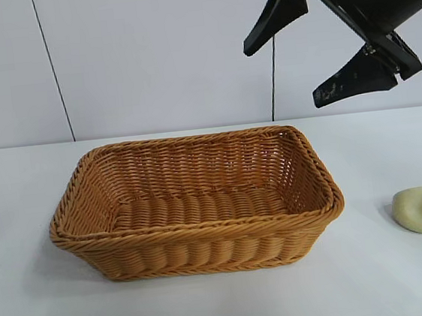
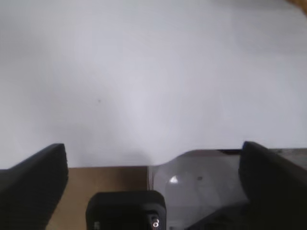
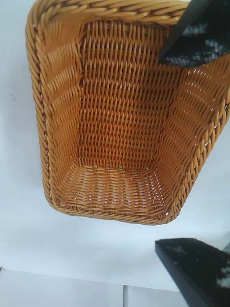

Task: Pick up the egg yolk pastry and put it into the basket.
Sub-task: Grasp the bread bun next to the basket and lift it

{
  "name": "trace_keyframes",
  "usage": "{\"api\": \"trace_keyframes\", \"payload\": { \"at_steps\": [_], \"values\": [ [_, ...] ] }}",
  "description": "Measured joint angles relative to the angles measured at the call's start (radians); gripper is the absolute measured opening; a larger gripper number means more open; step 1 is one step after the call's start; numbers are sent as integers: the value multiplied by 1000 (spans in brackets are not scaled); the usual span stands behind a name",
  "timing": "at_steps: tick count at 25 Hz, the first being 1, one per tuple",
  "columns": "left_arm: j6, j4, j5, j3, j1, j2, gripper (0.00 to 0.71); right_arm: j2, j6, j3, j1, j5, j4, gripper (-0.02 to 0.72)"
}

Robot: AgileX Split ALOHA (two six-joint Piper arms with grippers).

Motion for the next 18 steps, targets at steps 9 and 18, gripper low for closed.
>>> {"api": "trace_keyframes", "payload": {
  "at_steps": [9,18],
  "values": [
    [3,0,-87,206,0,-405,695,0,0,0,0,0,0,689],
    [3,0,-91,209,0,-751,695,0,0,0,0,2,0,689]
  ]
}}
